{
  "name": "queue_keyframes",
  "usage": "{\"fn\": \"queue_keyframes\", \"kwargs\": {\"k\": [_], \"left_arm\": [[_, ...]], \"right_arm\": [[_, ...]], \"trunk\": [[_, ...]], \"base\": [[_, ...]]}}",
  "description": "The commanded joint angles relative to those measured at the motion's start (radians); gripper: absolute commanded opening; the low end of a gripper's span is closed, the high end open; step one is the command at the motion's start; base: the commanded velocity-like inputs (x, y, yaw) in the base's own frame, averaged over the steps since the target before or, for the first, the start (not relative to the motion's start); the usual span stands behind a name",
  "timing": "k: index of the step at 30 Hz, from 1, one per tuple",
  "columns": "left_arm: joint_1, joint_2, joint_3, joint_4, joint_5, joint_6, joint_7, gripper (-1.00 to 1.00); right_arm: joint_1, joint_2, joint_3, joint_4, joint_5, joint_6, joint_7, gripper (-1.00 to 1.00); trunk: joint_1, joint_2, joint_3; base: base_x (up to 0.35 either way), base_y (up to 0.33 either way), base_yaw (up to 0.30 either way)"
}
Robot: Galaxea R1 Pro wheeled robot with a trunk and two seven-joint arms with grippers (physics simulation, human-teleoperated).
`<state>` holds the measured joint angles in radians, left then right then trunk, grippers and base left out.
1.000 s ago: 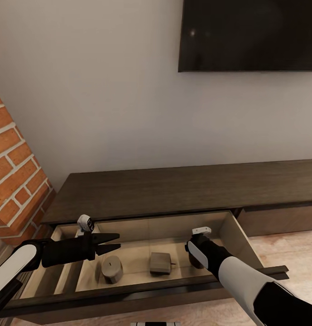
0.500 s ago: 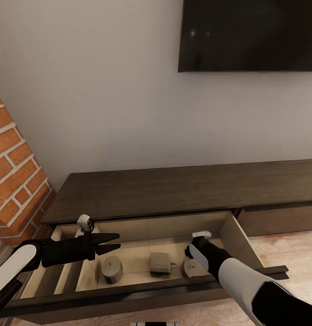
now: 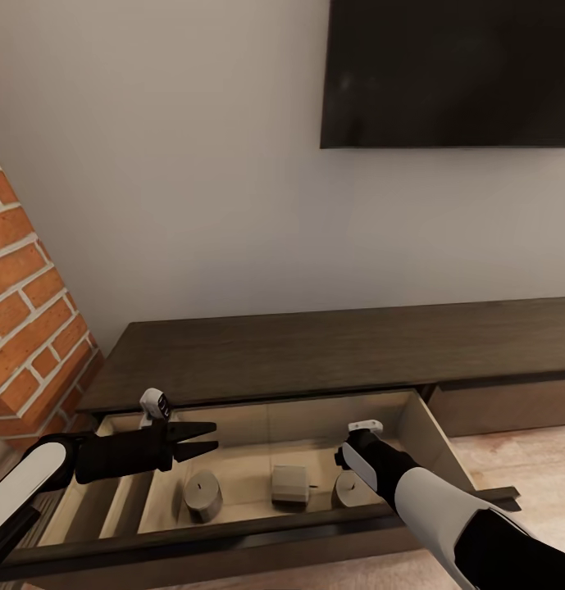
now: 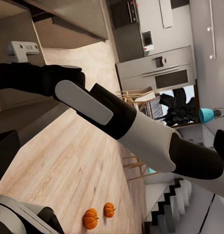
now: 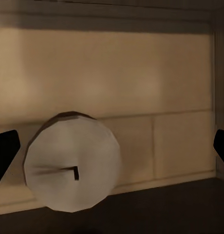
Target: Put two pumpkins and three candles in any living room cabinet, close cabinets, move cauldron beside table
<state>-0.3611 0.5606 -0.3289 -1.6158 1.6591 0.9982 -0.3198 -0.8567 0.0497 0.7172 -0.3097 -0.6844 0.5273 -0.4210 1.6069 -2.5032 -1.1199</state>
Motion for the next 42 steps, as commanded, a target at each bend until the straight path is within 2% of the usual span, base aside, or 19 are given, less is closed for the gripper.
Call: {"fn": "queue_keyframes", "kwargs": {"k": [1, 15, 42], "left_arm": [[-0.001, 0.001, -0.001, 0.0, -0.006, 0.0, -0.008, 1.0], [-0.001, 0.001, -0.001, 0.014, -0.004, -0.001, -0.008, 1.0], [-0.001, 0.001, 0.002, 0.033, -0.006, -0.001, -0.004, 1.0]], "right_arm": [[-0.001, -0.001, 0.008, -0.002, -0.01, 0.003, -0.007, 1.0], [-0.001, -0.002, 0.006, -0.023, -0.01, 0.009, 0.003, 1.0], [-0.001, -0.002, 0.004, -0.054, -0.014, 0.014, 0.004, 1.0]], "trunk": [[-0.001, 0.0, 0.003], [-0.007, 0.003, 0.057], [-0.11, 0.192, 0.142]], "base": [[0.0, 0.0, 0.0], [0.0, 0.0, 0.0], [0.0, 0.0, 0.0]]}}
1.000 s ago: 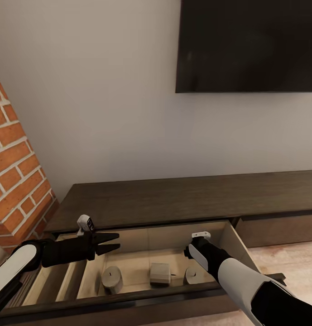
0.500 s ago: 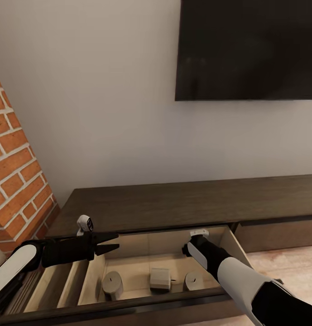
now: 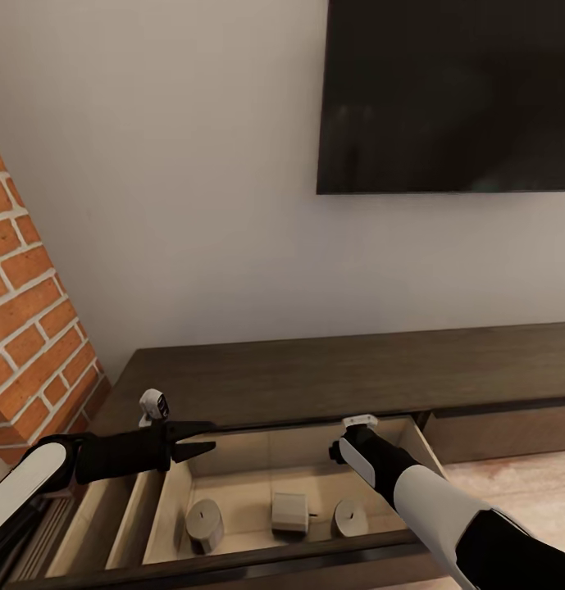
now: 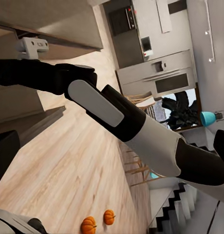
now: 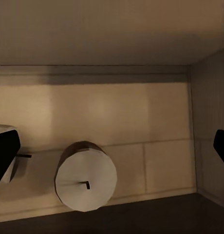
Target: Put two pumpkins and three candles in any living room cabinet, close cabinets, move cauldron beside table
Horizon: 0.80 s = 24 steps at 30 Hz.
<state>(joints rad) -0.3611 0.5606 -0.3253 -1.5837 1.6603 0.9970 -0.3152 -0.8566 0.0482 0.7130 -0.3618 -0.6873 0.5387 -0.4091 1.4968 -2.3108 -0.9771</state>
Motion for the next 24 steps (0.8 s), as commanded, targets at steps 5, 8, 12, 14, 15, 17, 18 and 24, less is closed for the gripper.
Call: {"fn": "queue_keyframes", "kwargs": {"k": [5, 8, 12, 14, 15, 17, 18, 24], "left_arm": [[-0.001, 0.001, -0.001, 0.001, -0.007, 0.0, -0.009, 1.0], [-0.001, 0.001, -0.001, 0.001, -0.008, 0.0, -0.009, 1.0], [-0.001, 0.001, -0.001, 0.001, -0.008, 0.0, -0.009, 1.0], [-0.001, 0.001, -0.001, 0.001, -0.008, 0.0, -0.009, 1.0], [-0.001, 0.001, -0.001, 0.001, -0.008, 0.0, -0.009, 1.0], [-0.001, 0.001, -0.001, 0.001, -0.008, 0.0, -0.009, 1.0], [-0.001, 0.001, -0.001, 0.001, -0.008, 0.0, -0.009, 1.0], [-0.001, 0.001, -0.001, 0.001, -0.008, 0.0, -0.009, 1.0]], "right_arm": [[-0.001, -0.001, 0.008, -0.001, -0.011, 0.002, -0.008, 1.0], [-0.001, -0.001, 0.008, -0.001, -0.011, 0.001, -0.008, 1.0], [-0.001, -0.001, 0.008, -0.001, -0.011, 0.0, -0.008, 1.0], [-0.001, -0.001, 0.008, -0.001, -0.011, 0.0, -0.008, 1.0], [-0.001, -0.001, 0.008, -0.001, -0.011, 0.0, -0.008, 1.0], [-0.001, -0.001, 0.008, -0.001, -0.011, 0.0, -0.008, 1.0], [-0.001, 0.0, 0.008, 0.0, -0.011, 0.002, -0.008, 1.0], [-0.001, 0.0, 0.008, -0.001, -0.011, -0.003, -0.008, 1.0]], "trunk": [[-0.019, 0.035, 0.015], [-0.031, 0.056, 0.024], [-0.046, 0.084, 0.037], [-0.054, 0.098, 0.043], [-0.058, 0.105, 0.046], [-0.065, 0.119, 0.052], [-0.069, 0.126, 0.056], [-0.092, 0.168, 0.074]], "base": [[0.0, 0.0, 0.0], [-0.027, 0.0, 0.0], [-0.208, 0.0, 0.0], [-0.165, 0.0, 0.0], [-0.083, 0.0, 0.0], [-0.043, 0.0, 0.0], [-0.007, 0.0, 0.0], [-0.002, 0.0, 0.0]]}}
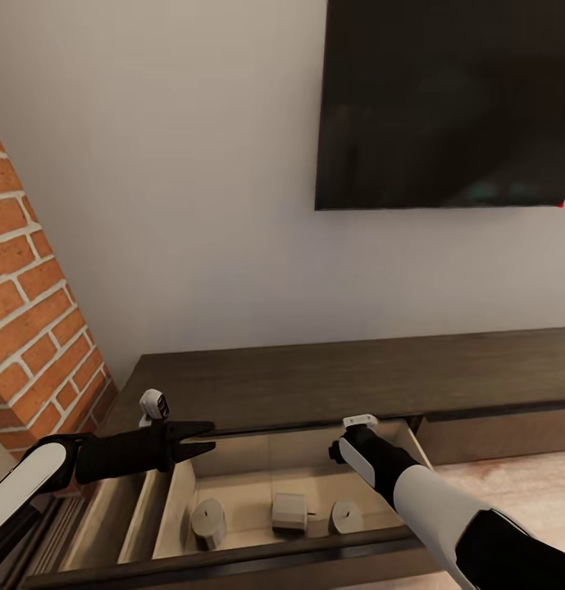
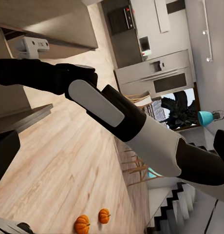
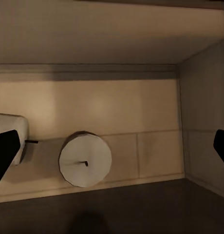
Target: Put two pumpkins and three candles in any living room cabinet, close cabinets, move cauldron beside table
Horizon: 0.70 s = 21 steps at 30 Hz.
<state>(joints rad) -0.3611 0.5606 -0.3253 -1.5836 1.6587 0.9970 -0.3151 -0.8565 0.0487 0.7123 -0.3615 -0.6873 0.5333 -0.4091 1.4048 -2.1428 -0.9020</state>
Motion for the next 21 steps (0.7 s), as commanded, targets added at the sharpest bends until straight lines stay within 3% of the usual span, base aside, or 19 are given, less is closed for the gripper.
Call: {"fn": "queue_keyframes", "kwargs": {"k": [1, 10, 21], "left_arm": [[-0.001, 0.001, -0.001, 0.0, -0.007, 0.0, -0.009, 1.0], [-0.001, 0.001, -0.003, 0.0, -0.007, 0.0, -0.009, 1.0], [-0.001, 0.001, -0.004, 0.0, -0.007, 0.0, -0.009, 1.0]], "right_arm": [[-0.001, -0.001, 0.008, -0.001, -0.011, 0.003, -0.008, 1.0], [-0.001, -0.001, 0.009, -0.002, -0.011, 0.003, -0.008, 1.0], [-0.001, -0.001, 0.009, -0.002, -0.01, 0.001, -0.008, 1.0]], "trunk": [[-0.004, 0.007, 0.002], [-0.039, 0.07, 0.03], [-0.081, 0.147, 0.065]], "base": [[0.0, 0.0, 0.0], [-0.034, 0.0, 0.0], [-0.318, 0.0, 0.0]]}}
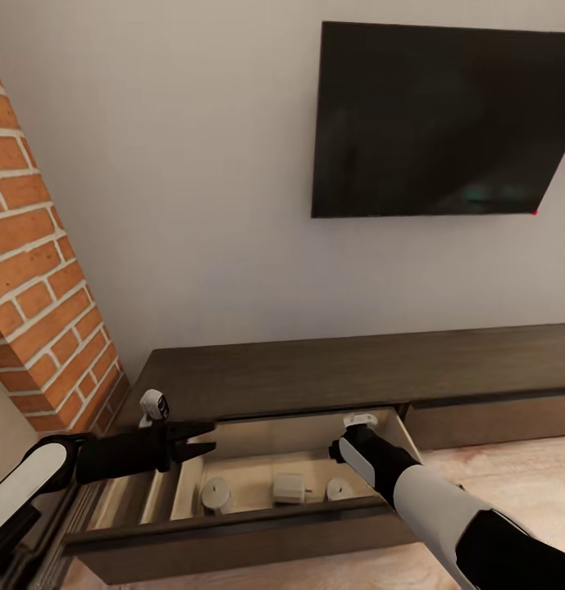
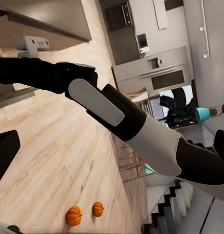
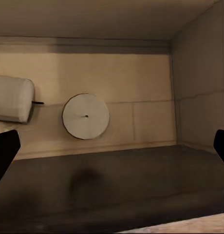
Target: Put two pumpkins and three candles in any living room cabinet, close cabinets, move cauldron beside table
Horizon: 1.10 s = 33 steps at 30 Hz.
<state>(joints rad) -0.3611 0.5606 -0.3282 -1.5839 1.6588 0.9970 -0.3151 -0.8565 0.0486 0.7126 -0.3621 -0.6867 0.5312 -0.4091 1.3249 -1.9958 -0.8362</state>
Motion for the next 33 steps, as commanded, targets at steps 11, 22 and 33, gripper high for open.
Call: {"fn": "queue_keyframes", "kwargs": {"k": [11, 22, 33], "left_arm": [[-0.001, 0.001, -0.002, 0.001, -0.007, 0.0, -0.009, 1.0], [-0.001, 0.0, -0.002, 0.0, -0.007, 0.0, -0.009, 1.0], [-0.001, 0.001, -0.002, 0.001, -0.007, 0.0, -0.009, 1.0]], "right_arm": [[-0.001, -0.001, 0.01, -0.001, -0.008, 0.001, -0.008, 1.0], [-0.001, -0.001, 0.01, -0.001, -0.008, 0.0, -0.008, 1.0], [-0.001, -0.001, 0.01, -0.001, -0.008, 0.0, -0.008, 1.0]], "trunk": [[-0.043, 0.077, 0.034], [-0.085, 0.154, 0.068], [-0.127, 0.231, 0.103]], "base": [[-0.158, 0.0, 0.0], [-0.003, 0.0, 0.0], [-0.309, 0.0, 0.0]]}}
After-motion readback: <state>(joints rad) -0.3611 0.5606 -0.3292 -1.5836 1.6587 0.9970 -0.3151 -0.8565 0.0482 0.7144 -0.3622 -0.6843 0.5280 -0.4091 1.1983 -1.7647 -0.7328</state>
